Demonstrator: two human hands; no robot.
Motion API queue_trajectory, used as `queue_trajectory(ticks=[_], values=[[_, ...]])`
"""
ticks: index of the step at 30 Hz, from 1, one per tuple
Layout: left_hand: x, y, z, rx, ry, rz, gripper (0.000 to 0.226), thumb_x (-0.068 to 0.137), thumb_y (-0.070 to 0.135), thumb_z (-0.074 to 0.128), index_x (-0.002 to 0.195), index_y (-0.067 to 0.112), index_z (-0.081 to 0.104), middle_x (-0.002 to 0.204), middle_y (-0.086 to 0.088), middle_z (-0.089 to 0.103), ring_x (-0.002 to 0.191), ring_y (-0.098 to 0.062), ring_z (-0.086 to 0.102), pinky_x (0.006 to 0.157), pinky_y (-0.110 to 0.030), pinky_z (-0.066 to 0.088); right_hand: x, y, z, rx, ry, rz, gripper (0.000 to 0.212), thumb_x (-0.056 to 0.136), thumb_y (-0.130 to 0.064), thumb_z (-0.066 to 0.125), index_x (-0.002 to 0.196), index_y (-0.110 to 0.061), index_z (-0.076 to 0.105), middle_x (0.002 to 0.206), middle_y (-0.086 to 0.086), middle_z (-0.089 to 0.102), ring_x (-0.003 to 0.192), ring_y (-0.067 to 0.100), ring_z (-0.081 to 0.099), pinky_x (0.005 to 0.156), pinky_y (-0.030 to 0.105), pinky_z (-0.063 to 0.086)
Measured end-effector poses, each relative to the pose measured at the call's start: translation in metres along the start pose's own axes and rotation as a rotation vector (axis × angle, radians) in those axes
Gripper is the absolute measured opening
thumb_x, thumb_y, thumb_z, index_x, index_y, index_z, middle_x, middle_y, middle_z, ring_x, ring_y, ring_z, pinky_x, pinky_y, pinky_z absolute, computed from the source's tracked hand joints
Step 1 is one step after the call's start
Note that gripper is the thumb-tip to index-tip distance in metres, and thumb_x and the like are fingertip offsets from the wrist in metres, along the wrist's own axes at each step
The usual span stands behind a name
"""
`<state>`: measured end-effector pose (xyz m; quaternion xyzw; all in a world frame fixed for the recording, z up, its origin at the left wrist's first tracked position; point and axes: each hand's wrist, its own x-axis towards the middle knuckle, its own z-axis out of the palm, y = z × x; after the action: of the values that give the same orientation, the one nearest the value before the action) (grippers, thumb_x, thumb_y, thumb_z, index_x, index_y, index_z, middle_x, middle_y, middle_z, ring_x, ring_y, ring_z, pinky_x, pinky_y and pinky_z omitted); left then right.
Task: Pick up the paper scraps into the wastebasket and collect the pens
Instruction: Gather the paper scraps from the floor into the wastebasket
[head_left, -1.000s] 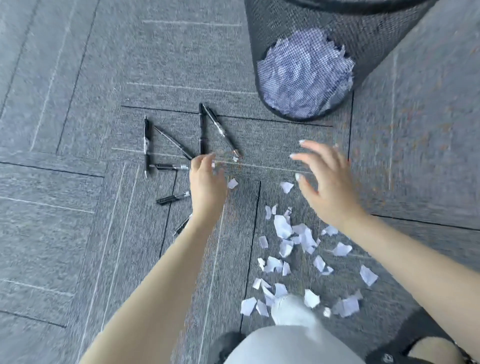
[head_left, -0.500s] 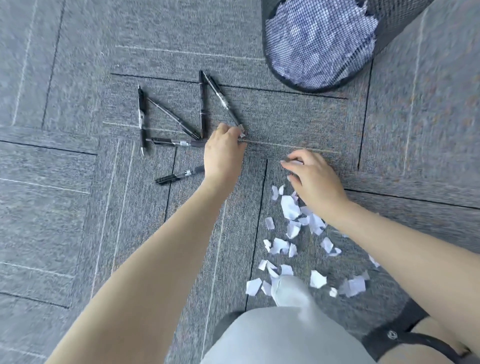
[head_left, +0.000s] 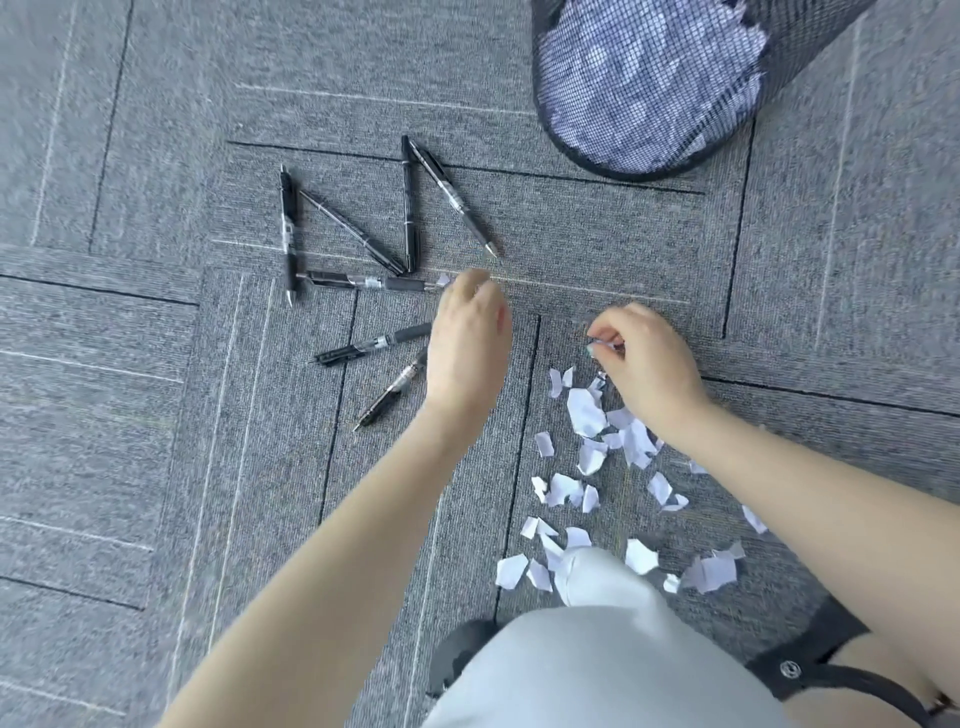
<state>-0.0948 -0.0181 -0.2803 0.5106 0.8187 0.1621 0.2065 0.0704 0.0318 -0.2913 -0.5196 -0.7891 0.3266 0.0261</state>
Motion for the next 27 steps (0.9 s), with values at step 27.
queue_trajectory(ticks=[27], values=[[0.042, -0.033, -0.007, 0.265, 0.121, -0.223, 0.020, 0.090, 0.018, 0.050, 0.106, 0.015, 0.062, 0.111, -0.005, 0.064, 0.108, -0.026, 0.051, 0.091, -0.037, 0.033, -0.039, 0.007, 0.008, -0.065, -0.174, -0.166, 0.030, 0.090, -0.007, 0.048, 0.119, -0.011, 0.054, 0.123, 0.002, 0.054, 0.116, 0.020, 0.046, 0.102, 0.028, 0.028]])
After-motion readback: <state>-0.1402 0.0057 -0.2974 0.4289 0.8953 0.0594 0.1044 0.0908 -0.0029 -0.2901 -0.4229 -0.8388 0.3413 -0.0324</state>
